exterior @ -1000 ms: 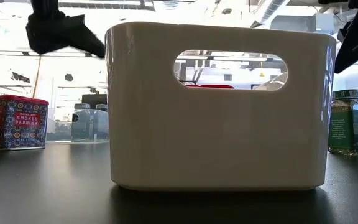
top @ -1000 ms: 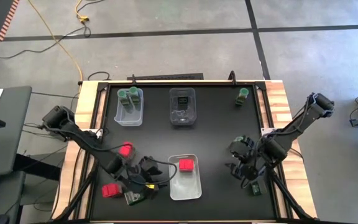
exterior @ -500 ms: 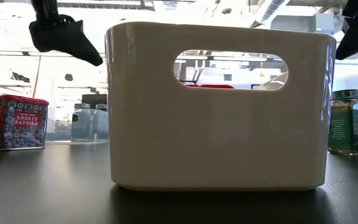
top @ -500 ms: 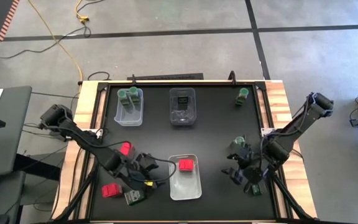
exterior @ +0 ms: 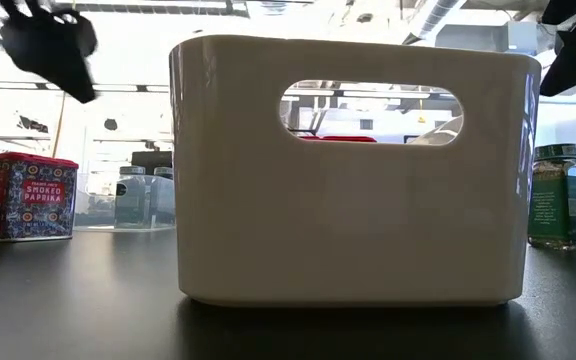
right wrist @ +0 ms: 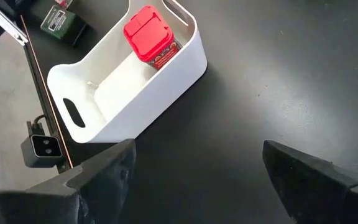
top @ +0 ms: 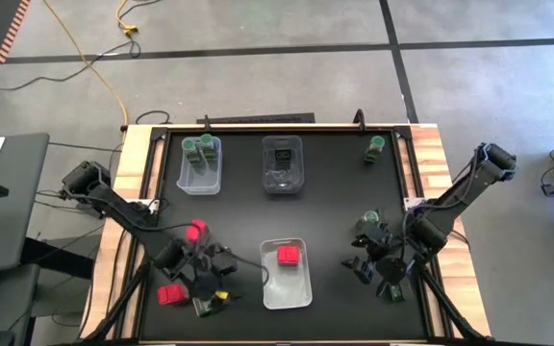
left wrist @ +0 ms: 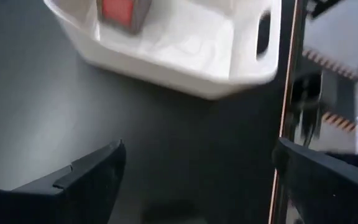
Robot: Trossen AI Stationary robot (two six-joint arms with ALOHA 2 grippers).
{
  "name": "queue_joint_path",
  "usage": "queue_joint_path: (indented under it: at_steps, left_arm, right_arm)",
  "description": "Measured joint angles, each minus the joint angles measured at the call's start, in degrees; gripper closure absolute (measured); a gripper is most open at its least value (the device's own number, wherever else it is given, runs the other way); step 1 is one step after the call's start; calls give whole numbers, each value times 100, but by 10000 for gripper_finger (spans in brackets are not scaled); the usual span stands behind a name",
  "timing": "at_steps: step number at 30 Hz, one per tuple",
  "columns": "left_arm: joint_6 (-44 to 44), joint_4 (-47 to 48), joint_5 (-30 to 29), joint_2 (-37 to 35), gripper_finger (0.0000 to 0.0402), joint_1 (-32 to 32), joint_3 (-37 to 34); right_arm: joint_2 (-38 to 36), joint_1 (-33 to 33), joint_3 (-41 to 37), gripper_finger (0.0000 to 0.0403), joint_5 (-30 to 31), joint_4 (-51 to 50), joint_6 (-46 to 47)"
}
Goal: Sort spices by type
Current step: Put the bottom left black seasoning can into the black bin
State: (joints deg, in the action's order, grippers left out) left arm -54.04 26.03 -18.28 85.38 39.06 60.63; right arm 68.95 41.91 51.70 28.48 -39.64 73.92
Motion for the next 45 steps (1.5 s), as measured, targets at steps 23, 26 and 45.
queue_joint_path:
  at_steps: [23, 26, 45]
  left_arm:
    - [-1314, 1209, -559, 91, 14, 1222, 234]
    - [-1310, 1247, -455, 408, 14, 1258, 378]
    - [-943, 2339, -334, 1318, 14, 1206, 1194]
  right_arm:
    - [727, 0, 0, 23, 162, -17, 104]
    - [774, 0, 0, 23, 162, -13, 110]
    - [787, 0, 0, 23, 160, -31, -36]
